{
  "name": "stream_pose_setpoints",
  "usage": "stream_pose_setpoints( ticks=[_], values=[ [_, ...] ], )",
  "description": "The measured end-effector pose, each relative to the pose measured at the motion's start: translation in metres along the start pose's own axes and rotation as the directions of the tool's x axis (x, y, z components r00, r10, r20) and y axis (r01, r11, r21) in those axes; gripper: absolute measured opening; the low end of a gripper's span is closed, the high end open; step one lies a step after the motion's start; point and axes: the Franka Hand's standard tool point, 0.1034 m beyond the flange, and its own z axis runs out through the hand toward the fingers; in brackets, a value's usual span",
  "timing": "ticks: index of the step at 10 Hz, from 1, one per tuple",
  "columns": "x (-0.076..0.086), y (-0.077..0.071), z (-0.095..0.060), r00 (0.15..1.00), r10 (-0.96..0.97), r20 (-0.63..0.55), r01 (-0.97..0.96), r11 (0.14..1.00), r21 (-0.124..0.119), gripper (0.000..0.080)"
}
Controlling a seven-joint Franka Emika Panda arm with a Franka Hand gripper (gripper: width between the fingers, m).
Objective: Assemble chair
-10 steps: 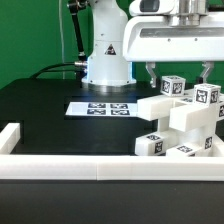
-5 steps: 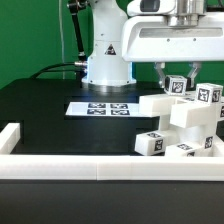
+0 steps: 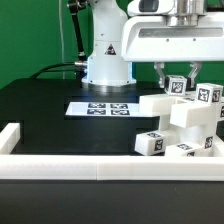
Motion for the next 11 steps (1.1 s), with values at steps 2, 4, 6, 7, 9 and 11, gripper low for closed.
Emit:
stream_pose_setpoints(
  ticks=[2, 4, 6, 7, 9, 11],
  values=[
    [0.0002, 0.0012, 0.0002, 0.986, 0.168, 0.0, -0.168, 0.986, -0.001, 0.0285],
    [0.001, 0.0026, 0.0013, 0.916, 0.401, -0.001, -0.401, 0.916, 0.007, 0.0285],
    [0.0014, 0.0029, 0.0016, 0.813, 0.582, 0.0, -0.582, 0.813, 0.006, 0.0285],
    [0.0016, 0.0021, 0.0016, 0.757, 0.654, 0.0, -0.654, 0.757, 0.007, 0.0287],
    [0.0013, 0.0005, 0.0016, 0.645, 0.764, 0.003, -0.764, 0.645, 0.009, 0.0287],
    [0.0013, -0.0015, 0.0015, 0.484, 0.875, 0.012, -0.875, 0.484, 0.007, 0.0287]
  ],
)
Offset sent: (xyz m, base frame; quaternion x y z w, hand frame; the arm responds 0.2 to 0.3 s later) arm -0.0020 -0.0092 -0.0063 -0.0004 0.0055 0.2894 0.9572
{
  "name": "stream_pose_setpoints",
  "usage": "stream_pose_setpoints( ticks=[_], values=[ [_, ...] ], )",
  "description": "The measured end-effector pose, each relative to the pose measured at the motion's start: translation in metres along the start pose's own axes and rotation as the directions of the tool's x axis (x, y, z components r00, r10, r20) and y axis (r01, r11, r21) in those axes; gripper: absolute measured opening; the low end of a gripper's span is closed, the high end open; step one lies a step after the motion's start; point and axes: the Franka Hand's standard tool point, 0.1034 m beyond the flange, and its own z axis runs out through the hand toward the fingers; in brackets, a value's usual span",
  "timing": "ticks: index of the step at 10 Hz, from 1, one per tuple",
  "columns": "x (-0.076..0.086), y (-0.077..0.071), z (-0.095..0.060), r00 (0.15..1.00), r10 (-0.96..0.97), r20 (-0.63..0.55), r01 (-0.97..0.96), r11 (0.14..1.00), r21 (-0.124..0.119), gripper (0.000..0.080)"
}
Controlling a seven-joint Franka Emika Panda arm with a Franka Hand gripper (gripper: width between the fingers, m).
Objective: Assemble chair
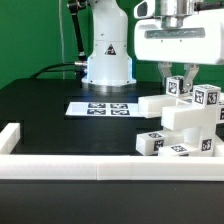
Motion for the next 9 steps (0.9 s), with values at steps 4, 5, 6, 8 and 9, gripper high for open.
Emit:
stream_pose_setpoints(
  ticks=[4, 5, 6, 8, 9],
  values=[
    [-0.002, 0.0, 0.0, 1.0, 0.026, 0.004, -0.026, 1.0, 0.003, 0.0338],
    [-0.004, -0.001, 0.0, 1.0, 0.013, 0.005, -0.013, 1.0, 0.002, 0.0521],
    [-0.006, -0.001, 0.001, 0.998, -0.067, 0.004, 0.067, 0.998, 0.002, 0.0521],
    [-0.009, -0.002, 0.001, 0.959, -0.284, 0.004, 0.284, 0.959, 0.0, 0.0643],
    [-0.011, -0.002, 0.001, 0.93, -0.367, 0.004, 0.367, 0.93, 0.0, 0.0643]
  ],
)
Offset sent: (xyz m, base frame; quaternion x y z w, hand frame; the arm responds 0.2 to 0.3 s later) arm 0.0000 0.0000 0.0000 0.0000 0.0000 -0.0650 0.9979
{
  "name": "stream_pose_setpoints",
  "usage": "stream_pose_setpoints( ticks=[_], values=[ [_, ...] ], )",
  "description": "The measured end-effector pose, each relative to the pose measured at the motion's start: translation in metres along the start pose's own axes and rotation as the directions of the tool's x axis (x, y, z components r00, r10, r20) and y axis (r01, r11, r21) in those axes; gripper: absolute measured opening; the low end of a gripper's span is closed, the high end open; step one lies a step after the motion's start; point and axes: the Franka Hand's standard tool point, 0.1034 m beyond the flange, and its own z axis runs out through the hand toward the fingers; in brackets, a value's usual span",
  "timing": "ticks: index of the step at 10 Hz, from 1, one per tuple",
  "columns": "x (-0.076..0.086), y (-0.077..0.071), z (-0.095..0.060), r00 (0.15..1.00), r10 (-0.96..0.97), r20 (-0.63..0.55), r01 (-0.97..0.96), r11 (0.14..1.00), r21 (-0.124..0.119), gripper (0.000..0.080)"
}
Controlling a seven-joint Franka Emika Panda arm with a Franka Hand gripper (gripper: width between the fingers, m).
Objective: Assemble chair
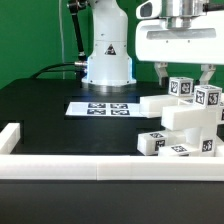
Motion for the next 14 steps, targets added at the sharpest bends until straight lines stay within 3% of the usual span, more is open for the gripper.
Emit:
stream_pose_setpoints(
  ticks=[5, 9, 13, 14],
  values=[
    [-0.0048, -0.0032, 0.0003, 0.906, -0.424, 0.002, 0.424, 0.906, 0.002, 0.0649],
    [-0.0024, -0.0007, -0.0001, 0.683, -0.73, 0.002, 0.73, 0.683, -0.011, 0.0649],
    [0.0029, 0.0022, -0.0013, 0.475, -0.88, 0.01, 0.88, 0.474, -0.03, 0.0649],
    [0.0032, 0.0026, -0.001, 0.495, -0.869, 0.009, 0.869, 0.495, -0.03, 0.0649]
  ],
)
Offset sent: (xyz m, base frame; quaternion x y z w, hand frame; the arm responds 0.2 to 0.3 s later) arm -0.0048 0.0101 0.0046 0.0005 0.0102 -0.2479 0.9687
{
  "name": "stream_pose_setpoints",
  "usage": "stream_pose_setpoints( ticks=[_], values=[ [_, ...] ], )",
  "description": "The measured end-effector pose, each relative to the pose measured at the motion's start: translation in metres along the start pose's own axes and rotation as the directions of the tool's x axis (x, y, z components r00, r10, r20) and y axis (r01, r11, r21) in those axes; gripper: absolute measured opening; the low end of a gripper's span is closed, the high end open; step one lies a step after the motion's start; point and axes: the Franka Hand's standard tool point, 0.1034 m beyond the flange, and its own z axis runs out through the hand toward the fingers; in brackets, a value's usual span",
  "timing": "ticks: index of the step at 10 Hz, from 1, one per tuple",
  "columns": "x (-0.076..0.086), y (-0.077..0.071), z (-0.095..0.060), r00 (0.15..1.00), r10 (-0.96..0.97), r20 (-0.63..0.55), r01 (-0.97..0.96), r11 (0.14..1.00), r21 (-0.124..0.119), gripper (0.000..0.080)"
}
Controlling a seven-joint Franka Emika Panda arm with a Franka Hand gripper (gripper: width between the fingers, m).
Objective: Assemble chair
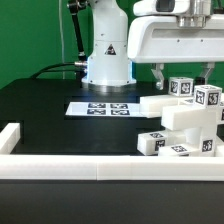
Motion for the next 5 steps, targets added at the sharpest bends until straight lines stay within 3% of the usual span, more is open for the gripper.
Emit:
stream_pose_setpoints(
  ticks=[1, 2, 4, 5],
  values=[
    [-0.0003, 0.0001, 0.0002, 1.0, 0.0, 0.001, 0.0, 1.0, 0.0, 0.0524],
    [-0.0004, 0.0001, 0.0004, 1.0, 0.0, 0.001, 0.0, 1.0, 0.0, 0.0524],
    [-0.0006, 0.0002, 0.0007, 0.999, 0.034, 0.001, -0.034, 0.999, 0.0, 0.0282],
    [-0.0006, 0.0002, 0.0007, 0.999, 0.034, 0.001, -0.034, 0.999, 0.0, 0.0284]
  ],
)
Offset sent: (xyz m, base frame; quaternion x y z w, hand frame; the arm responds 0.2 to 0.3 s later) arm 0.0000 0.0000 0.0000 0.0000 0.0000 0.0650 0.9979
